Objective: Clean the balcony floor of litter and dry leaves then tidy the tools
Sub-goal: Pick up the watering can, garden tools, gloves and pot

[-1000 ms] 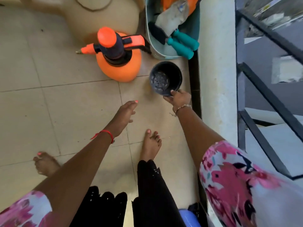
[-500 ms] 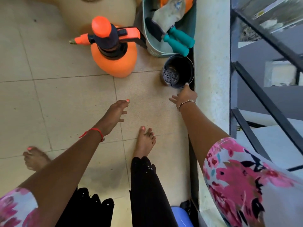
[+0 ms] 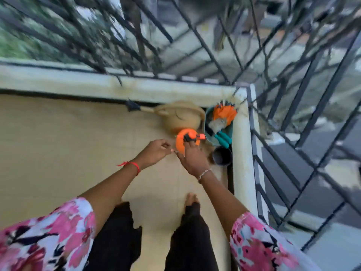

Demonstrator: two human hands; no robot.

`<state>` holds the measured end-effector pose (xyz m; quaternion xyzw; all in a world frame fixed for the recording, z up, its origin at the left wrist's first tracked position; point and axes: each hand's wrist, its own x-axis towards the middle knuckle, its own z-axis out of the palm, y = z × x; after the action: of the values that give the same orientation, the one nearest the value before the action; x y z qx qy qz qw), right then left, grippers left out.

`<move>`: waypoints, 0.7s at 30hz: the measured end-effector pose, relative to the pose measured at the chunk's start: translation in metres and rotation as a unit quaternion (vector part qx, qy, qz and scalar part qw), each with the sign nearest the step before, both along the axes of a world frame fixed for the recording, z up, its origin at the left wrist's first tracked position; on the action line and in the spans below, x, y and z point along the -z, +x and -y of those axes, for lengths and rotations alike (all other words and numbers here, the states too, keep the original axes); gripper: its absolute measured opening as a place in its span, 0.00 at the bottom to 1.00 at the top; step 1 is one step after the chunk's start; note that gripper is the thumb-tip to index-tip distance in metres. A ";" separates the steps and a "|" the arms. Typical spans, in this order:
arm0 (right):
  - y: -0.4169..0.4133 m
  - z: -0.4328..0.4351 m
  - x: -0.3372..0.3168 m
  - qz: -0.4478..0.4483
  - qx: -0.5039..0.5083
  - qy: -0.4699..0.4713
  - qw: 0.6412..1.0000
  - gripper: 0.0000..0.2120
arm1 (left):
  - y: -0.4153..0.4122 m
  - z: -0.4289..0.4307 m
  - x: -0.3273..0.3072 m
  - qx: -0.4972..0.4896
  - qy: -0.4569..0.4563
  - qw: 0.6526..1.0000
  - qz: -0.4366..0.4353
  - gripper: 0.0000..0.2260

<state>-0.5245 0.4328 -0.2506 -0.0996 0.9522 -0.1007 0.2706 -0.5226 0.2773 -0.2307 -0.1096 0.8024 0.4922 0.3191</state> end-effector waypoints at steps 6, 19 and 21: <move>-0.024 0.120 -0.211 -0.197 -0.099 -0.118 0.968 0.25 | 0.006 0.130 -0.231 0.043 -0.187 0.952 -0.238 0.14; 0.078 0.298 -0.374 -0.204 -0.568 -0.170 0.779 0.32 | 0.259 0.242 -0.365 -0.285 -0.479 0.814 -0.164 0.28; 0.109 0.315 -0.374 -0.187 -0.608 -0.151 0.757 0.34 | 0.302 0.240 -0.356 -0.329 -0.475 0.807 -0.123 0.29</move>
<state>-0.4158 0.1183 0.1229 -0.7140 0.6953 -0.0369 0.0731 -0.2202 0.0378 0.1250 -0.4440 0.8842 0.1342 -0.0553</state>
